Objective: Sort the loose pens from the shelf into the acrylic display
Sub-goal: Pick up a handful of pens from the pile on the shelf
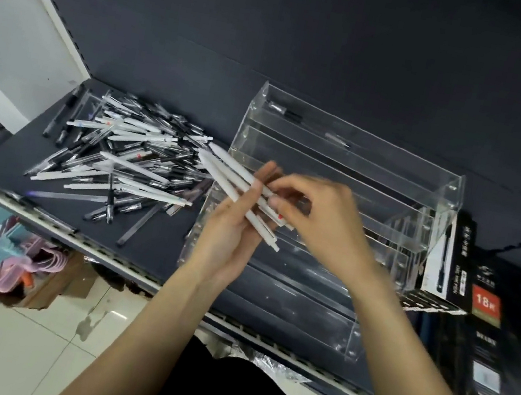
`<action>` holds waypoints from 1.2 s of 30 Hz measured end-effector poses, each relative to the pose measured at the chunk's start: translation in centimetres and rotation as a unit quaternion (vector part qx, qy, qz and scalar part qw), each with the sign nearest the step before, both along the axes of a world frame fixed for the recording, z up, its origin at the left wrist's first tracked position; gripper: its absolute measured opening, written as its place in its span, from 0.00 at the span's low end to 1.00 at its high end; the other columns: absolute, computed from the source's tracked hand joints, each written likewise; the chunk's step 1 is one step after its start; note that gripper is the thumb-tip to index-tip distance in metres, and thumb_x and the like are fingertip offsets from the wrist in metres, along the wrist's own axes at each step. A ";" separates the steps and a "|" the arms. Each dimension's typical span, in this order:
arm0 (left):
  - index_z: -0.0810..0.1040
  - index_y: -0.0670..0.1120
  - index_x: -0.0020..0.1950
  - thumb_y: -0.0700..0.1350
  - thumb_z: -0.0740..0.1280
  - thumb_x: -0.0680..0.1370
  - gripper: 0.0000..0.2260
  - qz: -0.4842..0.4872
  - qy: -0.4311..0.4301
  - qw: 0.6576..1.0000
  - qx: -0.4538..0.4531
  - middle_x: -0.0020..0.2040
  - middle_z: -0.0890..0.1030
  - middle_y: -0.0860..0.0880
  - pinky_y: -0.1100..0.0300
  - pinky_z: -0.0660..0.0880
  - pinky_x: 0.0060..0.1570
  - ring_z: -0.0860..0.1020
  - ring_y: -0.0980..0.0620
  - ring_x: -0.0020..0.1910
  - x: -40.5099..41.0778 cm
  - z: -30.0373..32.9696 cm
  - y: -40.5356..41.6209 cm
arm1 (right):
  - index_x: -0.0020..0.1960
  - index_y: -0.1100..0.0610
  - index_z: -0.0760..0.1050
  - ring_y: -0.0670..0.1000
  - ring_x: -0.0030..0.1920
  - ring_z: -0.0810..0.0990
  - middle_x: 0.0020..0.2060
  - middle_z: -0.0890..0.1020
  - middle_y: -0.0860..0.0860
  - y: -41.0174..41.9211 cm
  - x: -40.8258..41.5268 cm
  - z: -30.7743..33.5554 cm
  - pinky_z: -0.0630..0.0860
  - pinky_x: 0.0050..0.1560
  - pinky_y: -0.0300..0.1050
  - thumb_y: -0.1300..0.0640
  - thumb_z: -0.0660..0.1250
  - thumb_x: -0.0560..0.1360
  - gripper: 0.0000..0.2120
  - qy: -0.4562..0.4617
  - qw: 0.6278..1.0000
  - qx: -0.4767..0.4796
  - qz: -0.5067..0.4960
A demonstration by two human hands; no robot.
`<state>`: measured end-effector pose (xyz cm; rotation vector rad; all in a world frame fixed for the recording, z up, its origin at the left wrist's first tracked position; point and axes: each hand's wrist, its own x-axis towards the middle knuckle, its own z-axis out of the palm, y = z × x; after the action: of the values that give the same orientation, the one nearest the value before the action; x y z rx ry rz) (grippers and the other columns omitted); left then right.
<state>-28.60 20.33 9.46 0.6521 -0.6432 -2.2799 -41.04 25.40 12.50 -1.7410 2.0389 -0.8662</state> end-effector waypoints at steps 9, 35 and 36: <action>0.76 0.45 0.60 0.43 0.56 0.81 0.12 -0.040 -0.013 0.999 0.002 0.46 0.81 0.50 0.56 0.79 0.54 0.81 0.53 0.48 -2.1 -0.5 1.0 | 0.49 0.52 0.81 0.54 0.44 0.81 0.46 0.82 0.49 4.4 -11.6 4.0 0.74 0.43 0.47 0.53 0.69 0.74 0.05 0.220 0.947 -0.020 -0.233; 0.75 0.45 0.65 0.45 0.57 0.82 0.14 -0.046 0.013 0.997 0.059 0.56 0.81 0.50 0.54 0.72 0.64 0.79 0.52 0.59 -5.7 0.5 0.5 | 0.46 0.52 0.82 0.50 0.40 0.81 0.40 0.84 0.48 3.6 -10.4 3.5 0.78 0.43 0.48 0.50 0.70 0.74 0.07 0.150 0.978 -0.050 -0.137; 0.75 0.45 0.65 0.45 0.56 0.82 0.15 -0.052 0.015 0.997 0.051 0.58 0.81 0.49 0.53 0.72 0.65 0.77 0.51 0.61 -6.0 0.7 0.7 | 0.47 0.50 0.82 0.47 0.40 0.81 0.40 0.84 0.46 3.7 -8.7 3.6 0.79 0.44 0.48 0.49 0.70 0.73 0.07 0.097 0.989 -0.035 -0.106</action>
<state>-34.58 20.99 10.17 0.6458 -0.5604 -2.4273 -49.77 29.06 16.08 -1.7269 2.3836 -0.8681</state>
